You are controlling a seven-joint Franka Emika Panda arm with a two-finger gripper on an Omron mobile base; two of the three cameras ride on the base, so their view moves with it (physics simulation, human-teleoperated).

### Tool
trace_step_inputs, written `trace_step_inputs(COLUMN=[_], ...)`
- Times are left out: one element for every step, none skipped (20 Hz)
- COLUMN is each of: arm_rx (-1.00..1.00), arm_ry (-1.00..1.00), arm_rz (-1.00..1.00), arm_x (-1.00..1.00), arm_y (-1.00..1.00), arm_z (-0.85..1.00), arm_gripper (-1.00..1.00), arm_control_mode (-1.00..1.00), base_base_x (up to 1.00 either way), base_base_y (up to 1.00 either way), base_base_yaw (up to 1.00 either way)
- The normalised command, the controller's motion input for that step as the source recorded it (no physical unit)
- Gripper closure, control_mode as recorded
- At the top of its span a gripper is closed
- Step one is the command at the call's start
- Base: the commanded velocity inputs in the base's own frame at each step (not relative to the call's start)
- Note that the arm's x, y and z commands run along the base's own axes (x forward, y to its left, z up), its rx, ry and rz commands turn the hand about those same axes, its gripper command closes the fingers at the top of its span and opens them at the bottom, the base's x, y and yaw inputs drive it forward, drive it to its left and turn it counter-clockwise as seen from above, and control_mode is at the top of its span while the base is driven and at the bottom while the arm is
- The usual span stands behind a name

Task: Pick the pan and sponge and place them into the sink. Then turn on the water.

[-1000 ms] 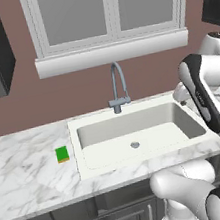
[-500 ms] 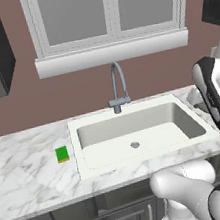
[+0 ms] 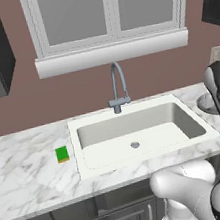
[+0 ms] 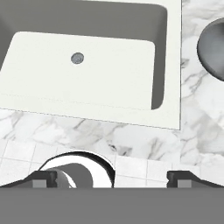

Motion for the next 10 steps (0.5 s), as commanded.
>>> trace_step_inputs(arm_rx=[0.01,0.01,0.00,0.00,0.00,0.00,0.00,0.00,0.00,-0.01], arm_ry=[0.00,0.00,0.00,0.02,0.04,0.04,0.06,0.06,0.06,0.07], arm_rz=[0.02,0.01,0.01,0.00,0.00,0.00,0.00,0.00,0.00,0.00], arm_x=[-0.01,-0.02,-0.02,0.00,0.00,0.00,0.00,0.00,0.00,0.01], arm_y=[-0.40,-0.43,-0.42,-0.42,-0.44,-0.44,-0.45,-0.43,-0.42,-0.41], arm_z=[-0.25,-0.27,-0.26,-0.27,-0.28,-0.27,-0.29,-0.29,-0.29,-0.30], arm_gripper=[-1.00,-1.00,-1.00,-1.00,-1.00,-1.00,-1.00,-1.00,-1.00,-1.00], arm_control_mode=[-1.00,-1.00,-1.00,-1.00,-1.00,-1.00,-1.00,-1.00,-1.00,-1.00], base_base_x=[0.00,0.00,0.00,0.00,0.00,0.00,0.00,0.00,0.00,0.00], base_base_y=[0.00,0.00,0.00,0.00,0.00,0.00,0.00,0.00,0.00,0.00], base_base_yaw=[0.00,0.00,0.00,0.00,0.00,0.00,0.00,0.00,0.00,0.00])
